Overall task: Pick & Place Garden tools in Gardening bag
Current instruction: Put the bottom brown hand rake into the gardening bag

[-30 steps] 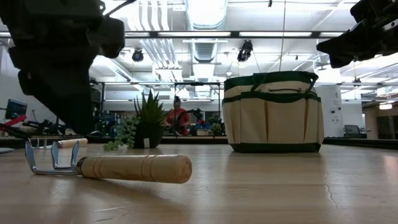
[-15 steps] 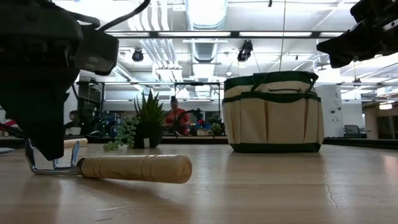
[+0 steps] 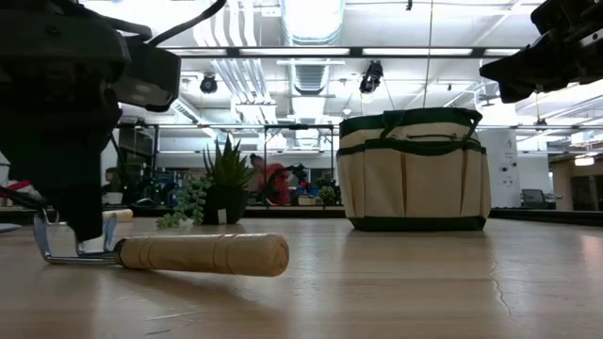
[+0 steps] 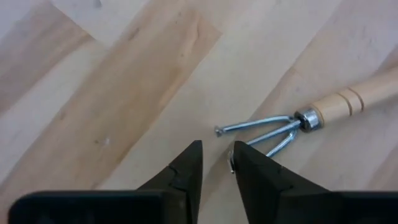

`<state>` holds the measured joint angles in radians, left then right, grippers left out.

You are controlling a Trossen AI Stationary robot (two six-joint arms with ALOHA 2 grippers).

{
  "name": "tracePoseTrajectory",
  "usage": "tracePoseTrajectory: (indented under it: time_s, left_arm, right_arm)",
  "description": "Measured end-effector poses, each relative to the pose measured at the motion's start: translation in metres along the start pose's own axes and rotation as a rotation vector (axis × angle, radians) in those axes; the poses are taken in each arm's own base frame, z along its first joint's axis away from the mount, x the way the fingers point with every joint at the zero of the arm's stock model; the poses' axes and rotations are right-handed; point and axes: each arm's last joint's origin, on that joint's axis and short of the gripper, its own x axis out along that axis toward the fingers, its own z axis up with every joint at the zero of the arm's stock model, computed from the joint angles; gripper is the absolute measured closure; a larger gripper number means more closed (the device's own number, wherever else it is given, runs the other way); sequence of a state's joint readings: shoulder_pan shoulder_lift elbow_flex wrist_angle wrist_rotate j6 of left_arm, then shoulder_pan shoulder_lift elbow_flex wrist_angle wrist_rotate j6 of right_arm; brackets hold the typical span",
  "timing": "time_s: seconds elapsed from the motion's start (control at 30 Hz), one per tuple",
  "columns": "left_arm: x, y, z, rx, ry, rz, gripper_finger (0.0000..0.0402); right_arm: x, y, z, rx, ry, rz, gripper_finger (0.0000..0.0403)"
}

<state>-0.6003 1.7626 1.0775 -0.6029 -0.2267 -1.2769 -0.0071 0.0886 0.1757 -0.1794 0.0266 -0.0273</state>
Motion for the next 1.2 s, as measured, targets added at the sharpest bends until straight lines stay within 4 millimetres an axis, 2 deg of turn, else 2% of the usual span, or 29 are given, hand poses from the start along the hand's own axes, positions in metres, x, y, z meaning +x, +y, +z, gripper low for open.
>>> tracePoseTrajectory:
  time_s: [0.17,0.63,0.73,0.87,1.2]
  left_arm:
    - [0.0000,-0.0001,-0.0002,0.000,0.008,-0.003,0.0324]
    - [0.0003,-0.0009,-0.0004,0.043,0.021,-0.015,0.0324]
    - [0.0005,-0.0009,-0.0005,0.045,0.021,-0.014,0.0343]
    - [0.0006,-0.0010,0.0001,0.082,0.005,-0.013,0.0388]
    - [0.0003,0.0003,0.0045,0.206,-0.139,0.049,0.0396]
  right_arm:
    - [0.0000,0.0000,0.0001,0.000,-0.001,0.000,0.0394]
    - [0.0000,0.0000,0.0000,0.000,-0.001,0.000,0.0394]
    - [0.0000,0.0000,0.0000,-0.001,-0.001,0.000,0.0394]
    - [0.0000,0.0000,0.0000,-0.002,0.000,0.000,0.0394]
    - [0.0000,0.0000,0.0000,-0.001,-0.001,0.000,0.0394]
